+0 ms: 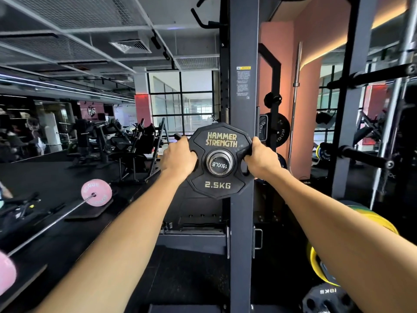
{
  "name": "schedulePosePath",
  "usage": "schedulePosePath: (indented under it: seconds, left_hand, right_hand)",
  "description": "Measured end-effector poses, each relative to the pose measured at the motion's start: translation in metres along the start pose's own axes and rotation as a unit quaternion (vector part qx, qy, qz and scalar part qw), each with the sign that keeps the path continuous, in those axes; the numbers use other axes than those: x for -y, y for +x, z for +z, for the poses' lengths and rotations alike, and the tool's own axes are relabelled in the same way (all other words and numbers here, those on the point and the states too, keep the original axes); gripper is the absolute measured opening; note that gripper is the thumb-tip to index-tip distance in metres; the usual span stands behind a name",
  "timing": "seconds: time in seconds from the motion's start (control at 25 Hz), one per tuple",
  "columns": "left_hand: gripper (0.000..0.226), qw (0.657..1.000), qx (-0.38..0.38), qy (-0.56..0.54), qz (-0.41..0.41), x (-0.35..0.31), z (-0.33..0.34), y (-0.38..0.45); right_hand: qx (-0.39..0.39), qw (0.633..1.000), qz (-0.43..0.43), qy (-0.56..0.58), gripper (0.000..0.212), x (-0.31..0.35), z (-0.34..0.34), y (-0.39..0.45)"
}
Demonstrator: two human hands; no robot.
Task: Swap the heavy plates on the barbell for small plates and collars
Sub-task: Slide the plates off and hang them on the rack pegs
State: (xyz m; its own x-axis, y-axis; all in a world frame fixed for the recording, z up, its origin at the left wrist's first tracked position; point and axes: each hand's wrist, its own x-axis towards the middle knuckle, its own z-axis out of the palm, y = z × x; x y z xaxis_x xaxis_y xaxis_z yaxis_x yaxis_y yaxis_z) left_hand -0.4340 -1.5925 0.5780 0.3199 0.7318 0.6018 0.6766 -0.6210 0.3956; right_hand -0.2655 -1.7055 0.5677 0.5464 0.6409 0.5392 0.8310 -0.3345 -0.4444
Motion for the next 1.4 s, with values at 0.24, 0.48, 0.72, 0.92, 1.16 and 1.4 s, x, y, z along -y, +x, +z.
schedulePosePath:
  seconds: [0.24,0.48,0.72,0.92,1.16,1.4]
  left_hand:
    - [0.03,0.999,0.012,0.03,0.034,-0.001,-0.035,-0.045]
    - [0.038,0.995,0.028,0.038,0.086,-0.027,-0.052,-0.065]
    - [0.034,0.993,0.011,0.025,0.117,-0.098,-0.062,-0.046]
    - [0.018,0.99,0.002,0.027,0.135,-0.17,-0.04,-0.036]
    - [0.027,0.989,-0.028,0.033,0.138,-0.254,0.009,-0.025]
    - [0.022,0.989,-0.023,0.027,0.142,-0.315,0.065,-0.005]
  right_hand:
    - [0.035,0.999,-0.007,-0.012,0.017,0.013,-0.039,-0.056]
    - [0.048,0.998,0.014,-0.024,0.022,0.003,-0.069,-0.082]
    - [0.009,1.0,0.015,0.0,0.023,-0.032,-0.129,-0.06]
    - [-0.01,1.0,-0.002,-0.008,0.02,-0.095,-0.166,-0.034]
    - [-0.022,1.0,-0.017,-0.007,0.022,-0.177,-0.206,-0.001]
    - [-0.011,1.0,-0.009,0.0,0.029,-0.254,-0.217,0.04]
